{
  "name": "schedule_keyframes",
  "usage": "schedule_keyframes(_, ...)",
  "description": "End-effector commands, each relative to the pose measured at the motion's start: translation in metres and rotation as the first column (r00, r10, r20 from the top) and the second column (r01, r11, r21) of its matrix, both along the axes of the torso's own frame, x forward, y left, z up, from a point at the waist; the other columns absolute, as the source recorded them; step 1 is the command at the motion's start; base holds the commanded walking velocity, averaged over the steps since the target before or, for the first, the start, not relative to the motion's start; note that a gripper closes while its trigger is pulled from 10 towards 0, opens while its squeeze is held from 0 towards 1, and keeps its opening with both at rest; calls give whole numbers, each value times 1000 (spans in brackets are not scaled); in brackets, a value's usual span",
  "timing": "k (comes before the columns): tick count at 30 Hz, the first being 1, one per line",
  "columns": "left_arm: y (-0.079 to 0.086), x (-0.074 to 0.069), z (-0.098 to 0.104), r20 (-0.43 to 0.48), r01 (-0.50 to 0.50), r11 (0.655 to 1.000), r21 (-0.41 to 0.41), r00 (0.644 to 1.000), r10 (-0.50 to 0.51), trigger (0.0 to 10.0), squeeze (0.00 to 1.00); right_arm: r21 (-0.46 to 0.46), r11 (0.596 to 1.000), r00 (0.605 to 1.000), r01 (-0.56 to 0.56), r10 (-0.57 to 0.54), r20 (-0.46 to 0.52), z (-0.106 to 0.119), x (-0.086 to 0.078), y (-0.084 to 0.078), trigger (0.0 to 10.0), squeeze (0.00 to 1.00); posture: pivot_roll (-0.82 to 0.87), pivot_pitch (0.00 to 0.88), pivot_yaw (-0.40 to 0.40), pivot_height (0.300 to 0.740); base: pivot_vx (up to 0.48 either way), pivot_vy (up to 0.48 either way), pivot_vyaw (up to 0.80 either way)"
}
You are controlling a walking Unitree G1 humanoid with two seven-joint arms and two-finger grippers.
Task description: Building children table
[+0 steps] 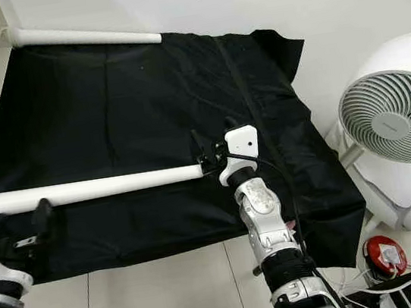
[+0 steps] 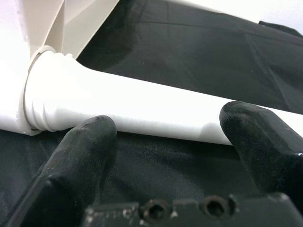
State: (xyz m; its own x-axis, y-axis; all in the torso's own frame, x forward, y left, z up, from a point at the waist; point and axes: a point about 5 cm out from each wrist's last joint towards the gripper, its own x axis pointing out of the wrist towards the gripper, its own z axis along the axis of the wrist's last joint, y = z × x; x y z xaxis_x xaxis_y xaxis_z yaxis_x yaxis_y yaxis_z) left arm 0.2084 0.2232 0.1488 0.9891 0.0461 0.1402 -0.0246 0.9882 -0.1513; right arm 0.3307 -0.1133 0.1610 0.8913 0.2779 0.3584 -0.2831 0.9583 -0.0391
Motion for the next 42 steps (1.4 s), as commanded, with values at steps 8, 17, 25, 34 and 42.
schedule_keyframes(8, -18, 6, 13, 51, 82, 991, 105, 995, -88, 10000, 0, -6, 1000, 999, 2, -2, 32, 7, 2, -2, 10000, 0, 184, 105, -152, 740, 0, 0, 176)
schedule_keyframes(17, -26, 11, 19, 42, 124, 982, 141, 991, -131, 10000, 0, -9, 1000, 999, 1, -1, 41, 8, 2, -2, 10000, 0, 177, 100, -145, 740, 0, 0, 800)
schedule_keyframes(25, -26, 13, 20, 47, 119, 974, 192, 990, -130, 10000, 0, -8, 1000, 999, 2, -1, 44, 7, 2, -2, 10000, 0, 180, 97, -144, 740, 0, 0, 800)
schedule_keyframes(34, -26, 14, 20, 43, 126, 964, 236, 989, -140, 10000, 0, 19, 1000, 999, 2, -2, 42, 7, 2, -2, 10000, 0, 182, 93, -142, 740, 0, 0, 0)
schedule_keyframes(42, -26, 18, 18, 21, 164, 947, 278, 984, -177, 10000, 0, 29, 998, 999, 47, -47, 19, 1, 0, -7, 10000, 0, 176, 85, -131, 740, 0, 0, 0)
